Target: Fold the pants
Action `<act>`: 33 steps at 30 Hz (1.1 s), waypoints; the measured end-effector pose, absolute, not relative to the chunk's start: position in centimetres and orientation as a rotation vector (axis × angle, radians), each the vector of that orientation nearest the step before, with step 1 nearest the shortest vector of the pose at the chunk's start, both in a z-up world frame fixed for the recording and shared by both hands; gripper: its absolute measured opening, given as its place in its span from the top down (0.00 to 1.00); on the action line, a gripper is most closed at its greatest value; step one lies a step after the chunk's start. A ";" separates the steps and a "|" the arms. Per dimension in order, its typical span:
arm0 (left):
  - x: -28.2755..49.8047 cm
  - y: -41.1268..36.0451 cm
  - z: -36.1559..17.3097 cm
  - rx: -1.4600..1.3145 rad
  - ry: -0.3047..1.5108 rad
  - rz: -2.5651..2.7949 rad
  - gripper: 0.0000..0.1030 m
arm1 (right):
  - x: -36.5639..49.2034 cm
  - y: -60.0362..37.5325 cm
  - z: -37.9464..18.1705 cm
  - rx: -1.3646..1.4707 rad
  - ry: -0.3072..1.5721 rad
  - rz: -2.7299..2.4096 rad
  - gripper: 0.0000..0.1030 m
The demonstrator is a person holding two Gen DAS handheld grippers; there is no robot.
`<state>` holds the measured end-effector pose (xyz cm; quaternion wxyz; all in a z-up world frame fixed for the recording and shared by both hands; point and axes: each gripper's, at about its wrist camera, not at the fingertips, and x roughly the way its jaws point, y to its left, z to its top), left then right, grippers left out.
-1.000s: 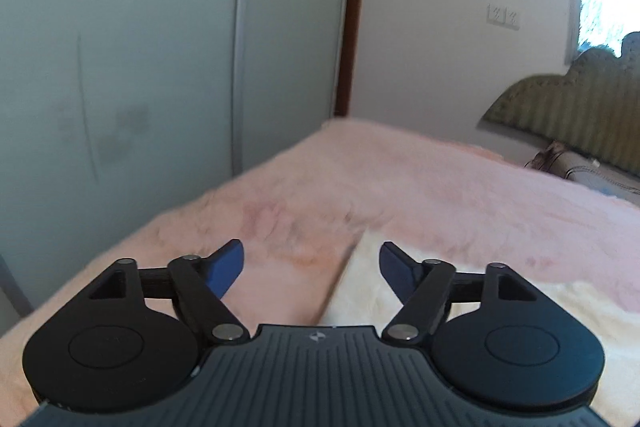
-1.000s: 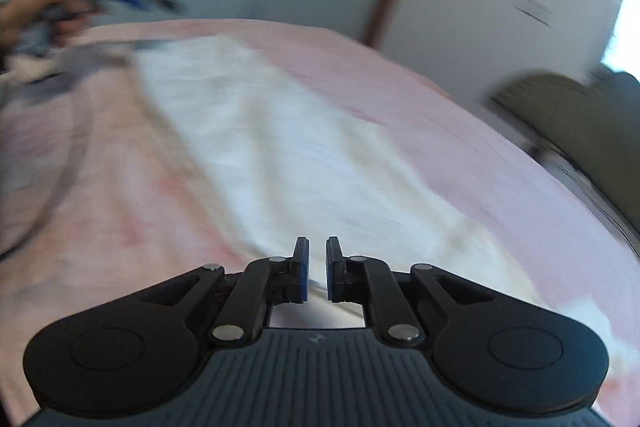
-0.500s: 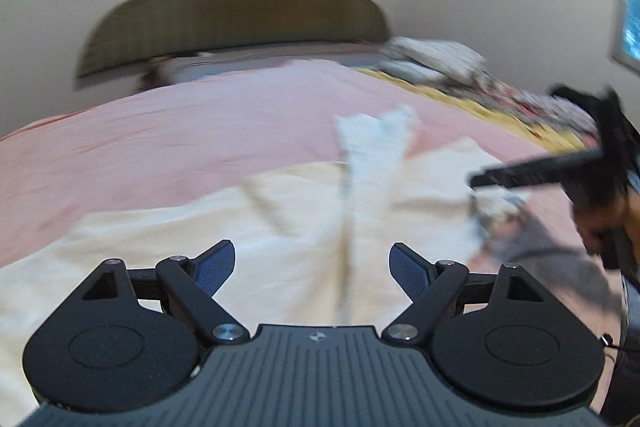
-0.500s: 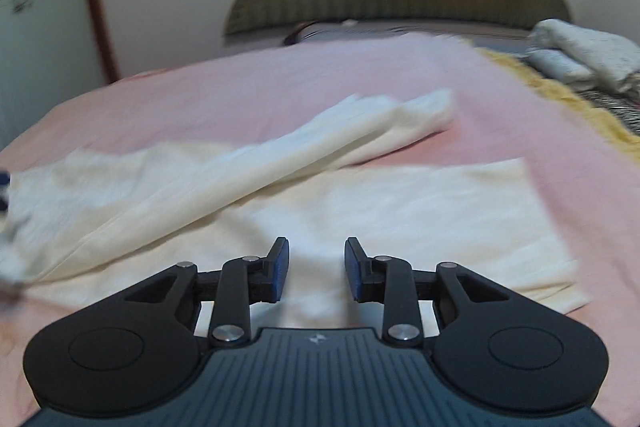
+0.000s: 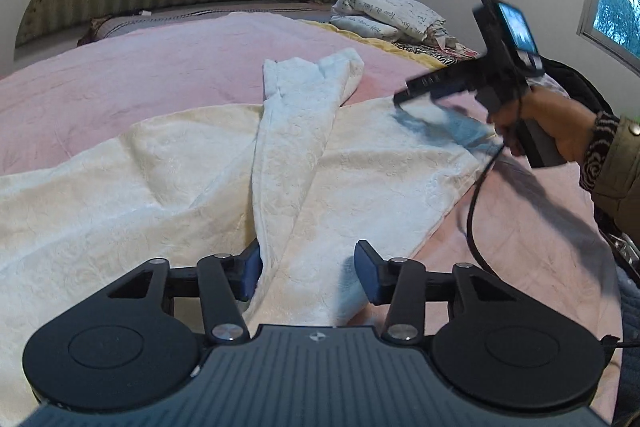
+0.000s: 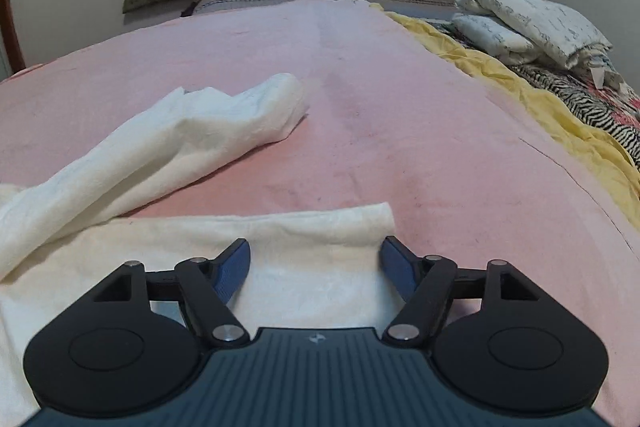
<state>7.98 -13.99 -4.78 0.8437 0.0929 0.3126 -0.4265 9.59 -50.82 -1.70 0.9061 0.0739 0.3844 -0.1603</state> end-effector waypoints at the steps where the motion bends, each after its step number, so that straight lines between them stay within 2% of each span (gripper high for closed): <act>1: 8.0 -14.1 -4.9 0.195 0.652 -0.901 0.50 | 9.8 -50.2 -0.8 0.132 0.774 -0.400 0.30; 3: 7.9 -14.2 -5.2 0.186 0.637 -0.901 0.50 | 10.0 -47.9 1.1 0.067 0.673 -0.406 0.28; 6: 7.8 -14.3 -5.5 0.184 0.615 -0.899 0.50 | 11.9 -44.6 2.9 0.052 0.630 -0.271 0.29; 10: 7.8 -14.1 -5.6 0.167 0.607 -0.909 0.50 | 17.3 -40.6 3.2 -0.047 0.678 -0.188 0.29; 13: 8.0 -14.0 -5.7 0.157 0.610 -0.921 0.47 | 21.8 -39.6 1.4 -0.026 0.792 -0.199 0.29; 15: 8.3 -13.9 -5.8 0.136 0.618 -0.940 0.41 | 23.7 -39.5 0.3 0.039 0.847 -0.231 0.27; 18: 8.6 -13.7 -5.9 0.111 0.627 -0.963 0.36 | 25.3 -38.7 -0.9 0.065 0.910 -0.297 0.19; 22: 8.5 -13.8 -5.9 0.119 0.622 -0.969 0.32 | 25.9 -37.6 -1.6 -0.034 0.890 -0.247 0.21; 23: 8.3 -13.9 -5.9 0.121 0.621 -0.971 0.30 | 25.8 -38.1 -1.5 -0.006 0.882 -0.236 0.32; 24: 8.4 -13.9 -5.8 0.122 0.620 -0.972 0.30 | 25.5 -38.7 -1.4 0.028 0.873 -0.237 0.56; 26: 8.3 -13.9 -5.8 0.122 0.620 -0.970 0.30 | 24.8 -40.0 -1.0 0.079 0.837 -0.263 0.79; 27: 8.3 -13.9 -5.9 0.121 0.620 -0.970 0.30 | 24.3 -40.5 -0.9 0.107 0.823 -0.260 0.86; 33: 8.6 -13.4 -6.0 0.094 0.625 -0.972 0.31 | 19.0 -43.2 1.2 0.236 0.678 -0.260 0.92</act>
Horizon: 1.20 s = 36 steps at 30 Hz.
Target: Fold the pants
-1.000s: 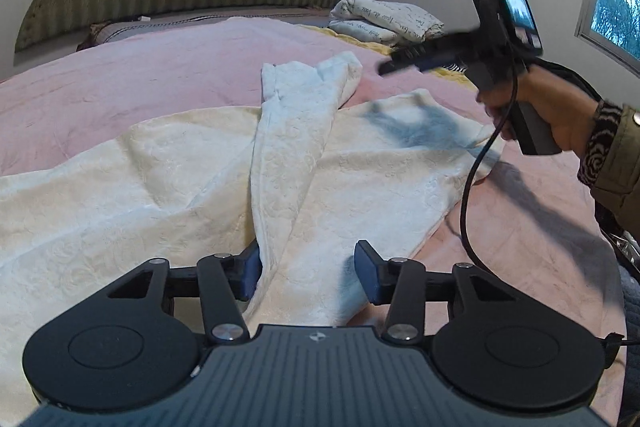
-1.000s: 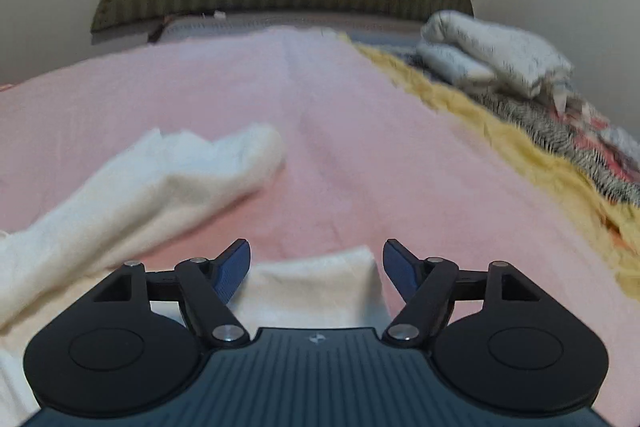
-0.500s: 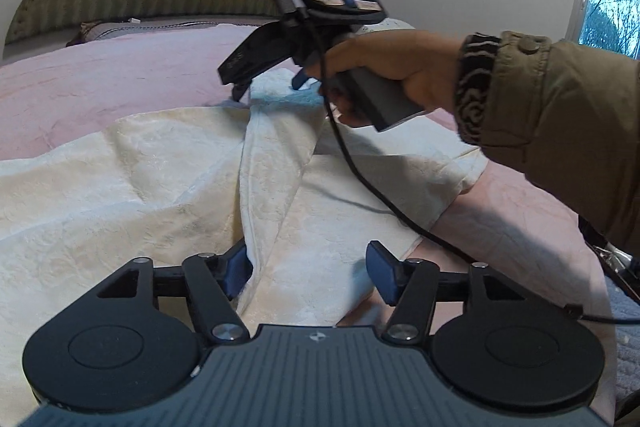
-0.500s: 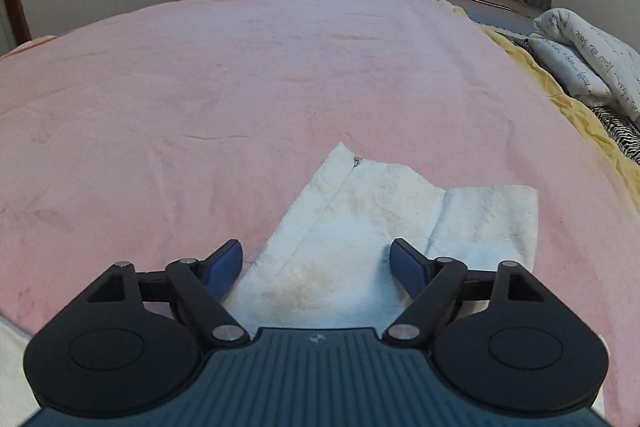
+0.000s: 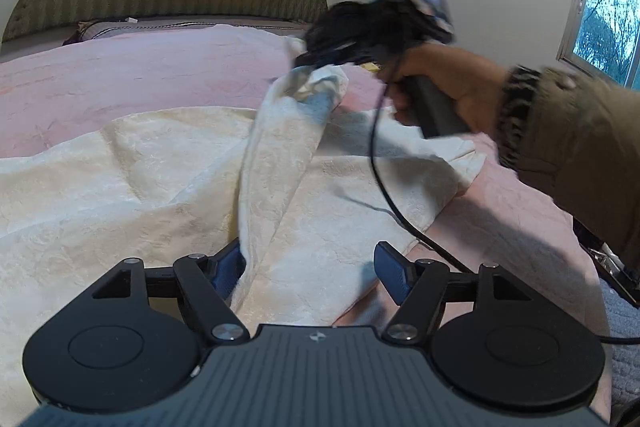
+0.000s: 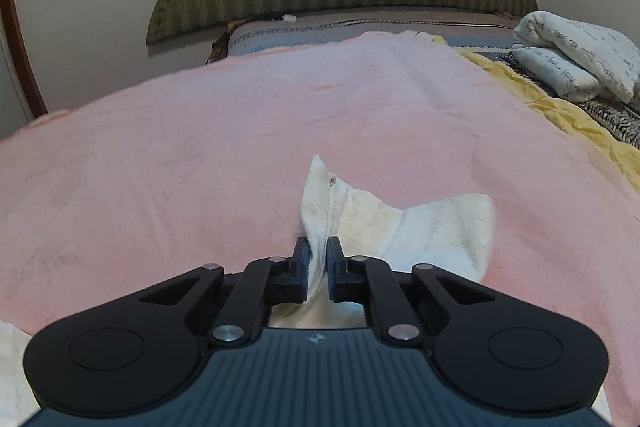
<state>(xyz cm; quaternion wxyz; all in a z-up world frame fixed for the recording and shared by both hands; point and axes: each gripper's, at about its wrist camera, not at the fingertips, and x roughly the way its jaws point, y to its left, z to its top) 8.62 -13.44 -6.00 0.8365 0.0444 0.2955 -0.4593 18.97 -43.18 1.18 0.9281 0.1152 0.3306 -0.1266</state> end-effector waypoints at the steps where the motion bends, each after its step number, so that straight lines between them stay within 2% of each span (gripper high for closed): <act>1: 8.6 -13.4 -6.1 0.092 0.625 -0.966 0.31 | 17.6 -43.9 1.6 0.273 0.645 -0.264 0.92; 6: 8.0 -14.4 -5.7 0.182 0.594 -0.895 0.32 | 9.8 -48.3 2.8 0.494 0.527 -0.290 0.91; 11: 7.2 -16.8 -5.4 0.339 0.540 -0.826 0.32 | 4.2 -51.9 1.1 0.647 0.516 -0.316 0.91; 16: 7.2 -18.4 -5.3 0.410 0.518 -0.801 0.43 | 3.8 -53.3 -2.1 0.772 0.568 -0.314 0.89; 17: 7.2 -18.6 -5.4 0.419 0.517 -0.798 0.46 | 3.9 -53.6 -2.6 0.808 0.567 -0.307 0.86; 18: 7.2 -18.8 -5.4 0.424 0.515 -0.795 0.47 | 3.9 -54.0 -3.2 0.853 0.561 -0.298 0.77; 19: 7.1 -18.9 -5.5 0.427 0.509 -0.796 0.49 | 3.9 -54.4 -3.7 0.907 0.541 -0.287 0.73; 21: 7.2 -19.2 -5.5 0.427 0.511 -0.791 0.58 | 4.0 -55.1 -4.4 1.005 0.473 -0.258 0.56; 22: 7.2 -19.4 -5.5 0.423 0.511 -0.793 0.61 | 4.2 -55.4 -4.5 1.035 0.451 -0.253 0.56; 23: 7.2 -19.4 -5.5 0.410 0.510 -0.798 0.67 | 4.4 -55.6 -4.6 1.051 0.442 -0.255 0.58; 24: 7.4 -19.4 -5.4 0.398 0.515 -0.797 0.75 | 4.6 -55.7 -4.6 1.048 0.439 -0.261 0.70; 26: 7.6 -19.3 -5.4 0.369 0.519 -0.782 0.82 | 5.1 -55.6 -4.1 1.007 0.448 -0.264 0.91; 29: 8.2 -18.2 -4.5 0.272 0.508 -0.765 0.87 | 5.7 -55.4 -1.9 0.949 0.410 -0.217 0.92; 33: 7.2 -16.4 -2.4 0.205 0.443 -0.816 0.88 | 4.0 -54.7 2.9 0.841 0.252 -0.131 0.93; 36: 5.5 -16.3 -1.9 0.267 0.431 -0.893 0.88 | 2.2 -54.5 3.4 0.766 0.321 -0.211 0.93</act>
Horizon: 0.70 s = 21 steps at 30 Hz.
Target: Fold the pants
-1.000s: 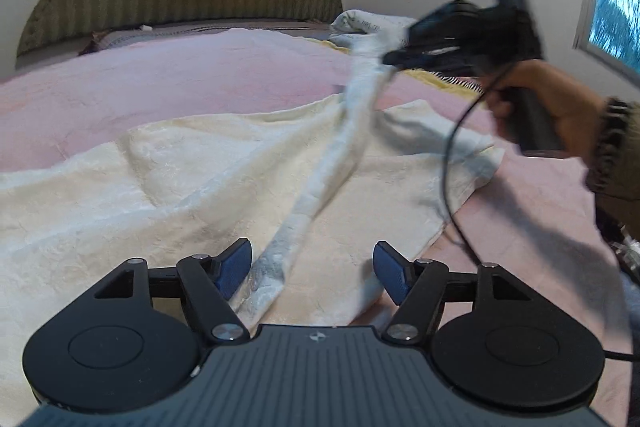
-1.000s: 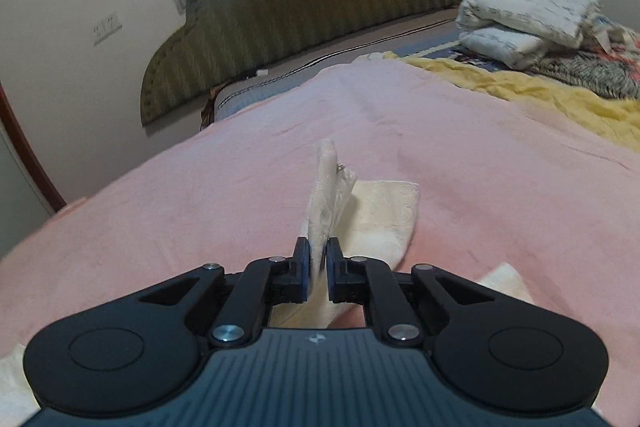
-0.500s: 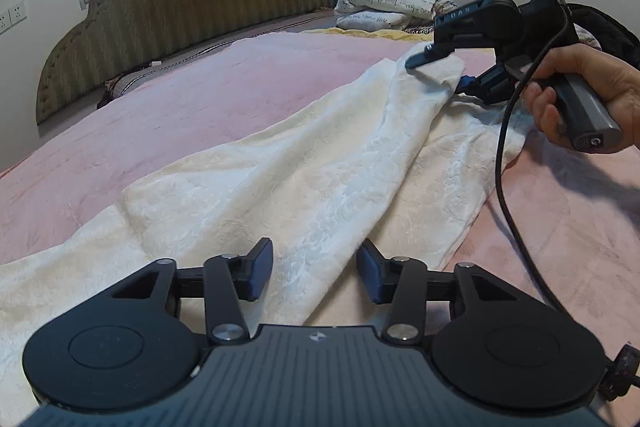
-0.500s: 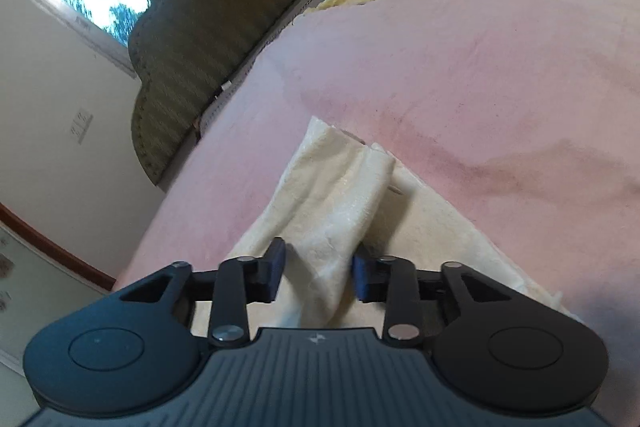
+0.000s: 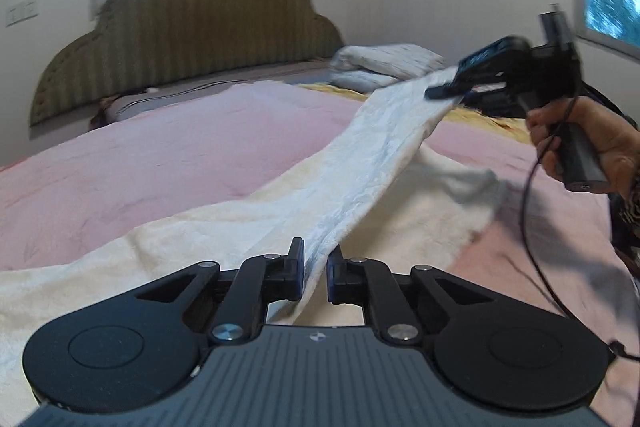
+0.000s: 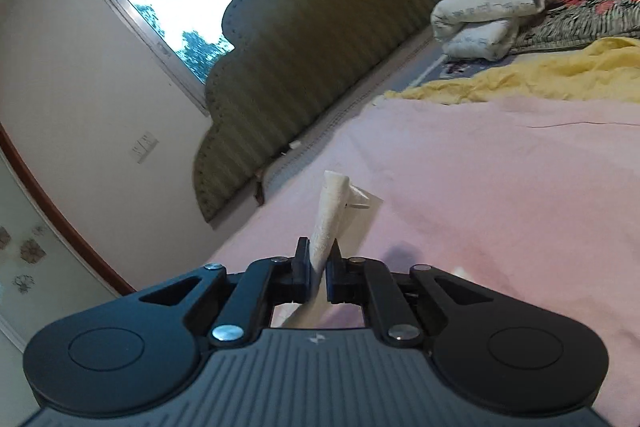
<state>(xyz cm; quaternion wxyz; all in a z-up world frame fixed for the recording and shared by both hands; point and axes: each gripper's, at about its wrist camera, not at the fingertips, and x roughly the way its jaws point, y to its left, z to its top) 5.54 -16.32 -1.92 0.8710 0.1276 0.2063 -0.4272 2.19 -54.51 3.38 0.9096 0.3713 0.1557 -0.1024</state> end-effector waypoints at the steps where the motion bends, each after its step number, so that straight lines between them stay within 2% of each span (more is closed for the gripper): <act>1: 5.0 -16.6 -2.3 0.296 0.440 -0.917 0.88 | 1.6 -54.6 2.8 0.755 0.361 -0.245 0.93; 3: 4.2 -17.0 -3.3 0.349 0.452 -0.934 0.88 | 0.2 -55.2 0.4 0.775 0.447 -0.309 0.92; 6: 3.9 -16.8 -4.1 0.356 0.465 -0.942 0.88 | -2.0 -55.8 -2.9 0.883 0.466 -0.348 0.92; 13: 3.8 -14.7 -2.9 0.342 0.424 -0.975 0.89 | -4.4 -54.6 -0.9 0.809 0.388 -0.374 0.92; 21: 3.9 -15.3 -5.1 0.419 0.489 -0.996 0.88 | -6.0 -54.8 -2.8 0.836 0.456 -0.416 0.92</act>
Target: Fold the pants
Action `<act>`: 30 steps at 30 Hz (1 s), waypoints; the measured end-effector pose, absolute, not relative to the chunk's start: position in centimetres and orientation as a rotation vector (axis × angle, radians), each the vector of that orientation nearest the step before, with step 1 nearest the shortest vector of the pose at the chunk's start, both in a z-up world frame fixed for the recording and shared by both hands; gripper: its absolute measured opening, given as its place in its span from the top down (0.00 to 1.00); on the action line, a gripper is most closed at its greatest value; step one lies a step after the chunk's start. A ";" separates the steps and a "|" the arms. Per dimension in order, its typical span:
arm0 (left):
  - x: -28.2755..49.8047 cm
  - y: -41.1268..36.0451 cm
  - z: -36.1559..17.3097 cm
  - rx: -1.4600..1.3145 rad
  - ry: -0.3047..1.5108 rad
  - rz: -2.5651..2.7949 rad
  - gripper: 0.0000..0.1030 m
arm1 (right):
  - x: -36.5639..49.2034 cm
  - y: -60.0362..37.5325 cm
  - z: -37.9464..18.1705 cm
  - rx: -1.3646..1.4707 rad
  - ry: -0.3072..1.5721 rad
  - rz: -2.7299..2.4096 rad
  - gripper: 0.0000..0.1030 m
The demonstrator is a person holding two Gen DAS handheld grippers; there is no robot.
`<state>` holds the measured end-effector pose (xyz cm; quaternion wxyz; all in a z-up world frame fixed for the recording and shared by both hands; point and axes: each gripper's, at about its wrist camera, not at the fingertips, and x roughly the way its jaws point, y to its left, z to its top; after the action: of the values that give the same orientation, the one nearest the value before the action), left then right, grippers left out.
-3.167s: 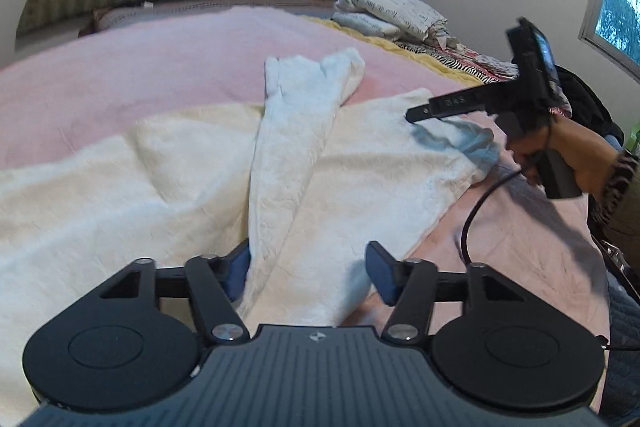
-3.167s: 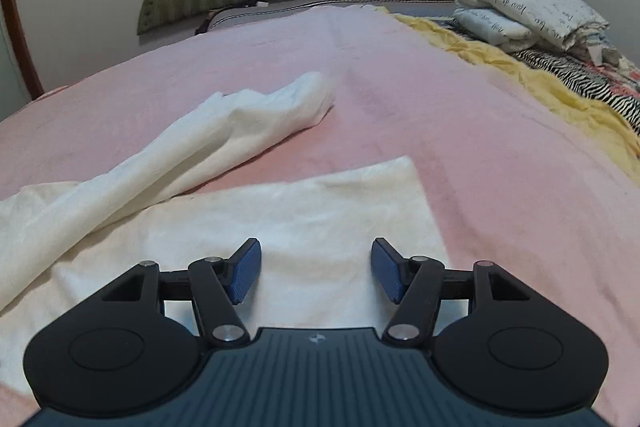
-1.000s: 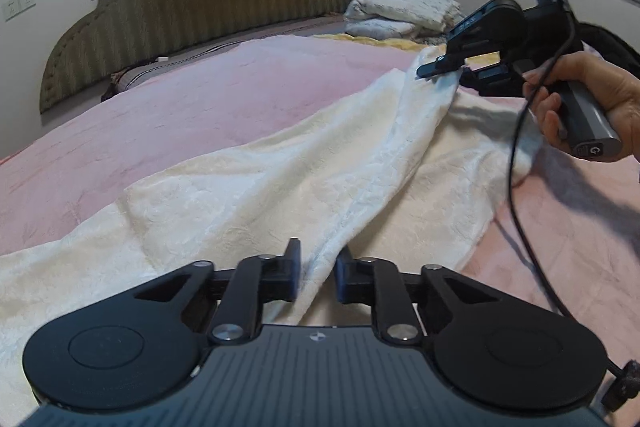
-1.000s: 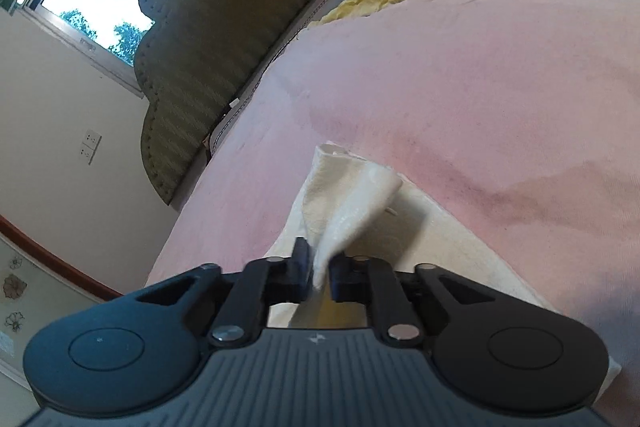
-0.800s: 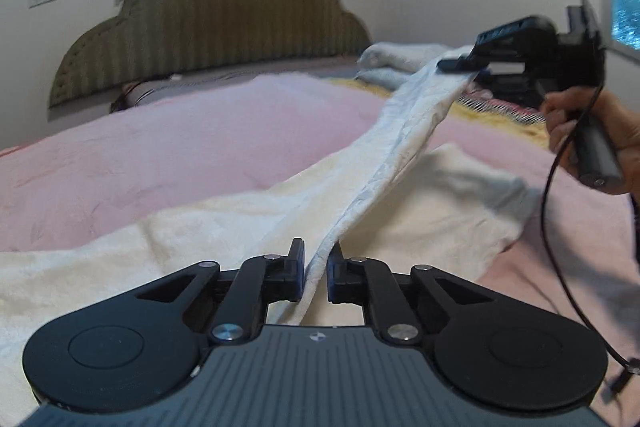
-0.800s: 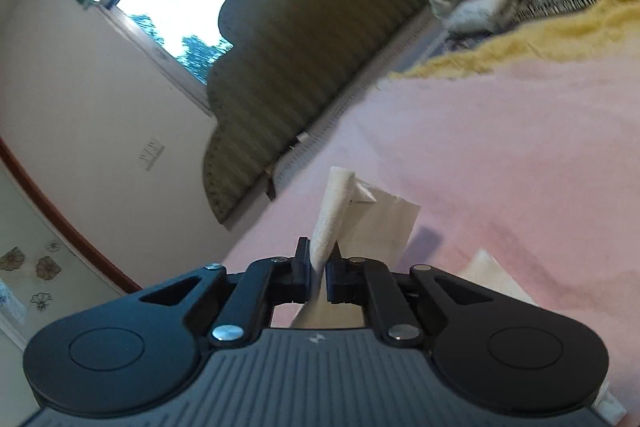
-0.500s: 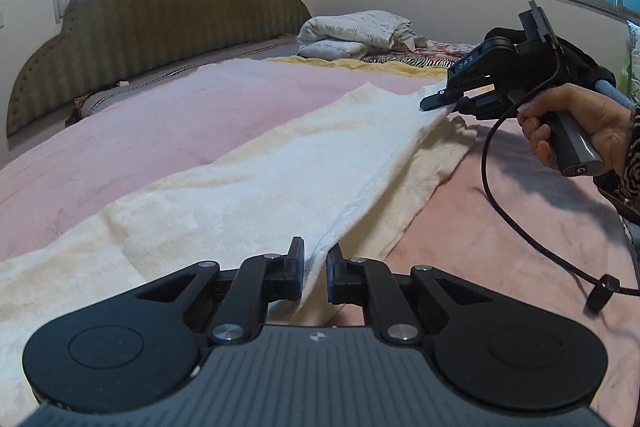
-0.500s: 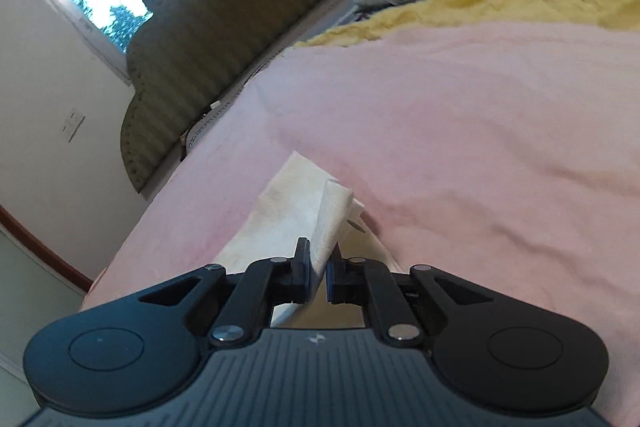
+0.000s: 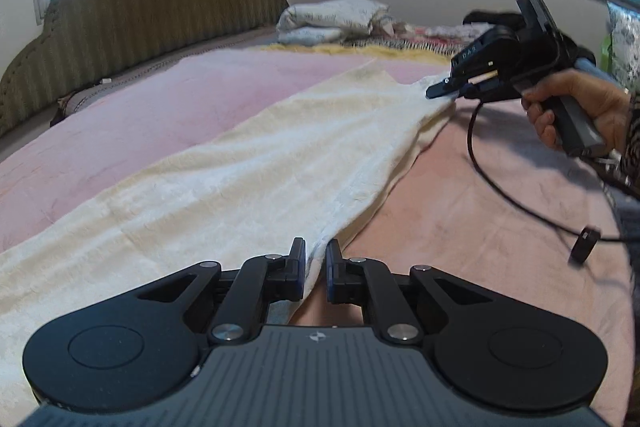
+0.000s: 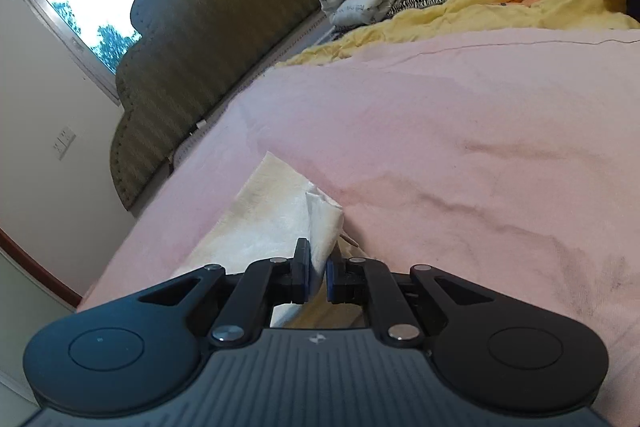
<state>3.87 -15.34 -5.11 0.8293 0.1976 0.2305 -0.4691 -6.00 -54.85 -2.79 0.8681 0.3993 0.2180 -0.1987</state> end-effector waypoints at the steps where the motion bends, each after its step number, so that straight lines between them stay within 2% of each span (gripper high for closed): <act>1: 3.9 -15.3 -5.2 0.423 0.490 -0.993 0.88 | -5.5 -55.0 -3.2 0.827 0.495 -0.414 0.93; 2: 3.9 -15.2 -5.1 0.423 0.489 -0.991 0.84 | -5.4 -55.2 -3.2 0.835 0.503 -0.410 0.92; 3: 3.8 -15.2 -4.9 0.421 0.492 -0.987 0.76 | -5.6 -55.2 -3.0 0.845 0.493 -0.416 0.88; 4: 3.7 -15.0 -4.6 0.406 0.494 -0.987 0.76 | -5.7 -55.0 -2.4 0.829 0.482 -0.437 0.86; 5: 3.8 -14.8 -4.3 0.389 0.497 -0.993 0.75 | -6.0 -54.5 -1.7 0.778 0.469 -0.499 0.74; 6: 3.8 -14.6 -4.0 0.371 0.502 -1.003 0.68 | -6.4 -54.1 -0.9 0.723 0.451 -0.579 0.58; 7: 3.8 -14.4 -3.6 0.353 0.505 -1.008 0.64 | -6.9 -53.9 -0.3 0.690 0.420 -0.647 0.48; 8: 3.9 -14.2 -3.3 0.328 0.502 -1.018 0.56 | -7.8 -53.7 0.3 0.673 0.365 -0.712 0.29; 10: 4.4 -13.8 -2.6 0.265 0.493 -1.022 0.47 | -9.1 -53.3 1.6 0.653 0.228 -0.769 0.28; 12: 5.3 -14.0 -2.3 0.231 0.491 -0.981 0.37 | -7.7 -53.0 2.8 0.590 0.221 -0.654 0.28; 16: 7.2 -14.5 -2.9 0.233 0.528 -0.827 0.36 | 0.5 -51.4 2.9 0.423 0.501 -0.329 0.29; 21: 8.8 -13.9 -4.9 0.231 0.658 -0.789 0.34 | 9.3 -51.6 -1.1 0.367 0.763 -0.227 0.29; 25: 8.1 -13.6 -4.2 0.250 0.608 -0.779 0.33 | 11.4 -51.3 -0.7 0.329 0.771 -0.294 0.29; 27: 8.0 -13.5 -4.0 0.242 0.582 -0.775 0.28 | 10.1 -49.9 1.0 0.245 0.714 -0.338 0.29; 30: 8.1 -13.9 -4.5 0.246 0.609 -0.795 0.27 | 7.4 -48.2 2.0 0.249 0.683 -0.240 0.28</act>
<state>8.14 -13.91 -4.51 0.8701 0.1174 0.2910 -0.3802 7.40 -48.18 2.03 0.9275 0.1217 0.3334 -0.1172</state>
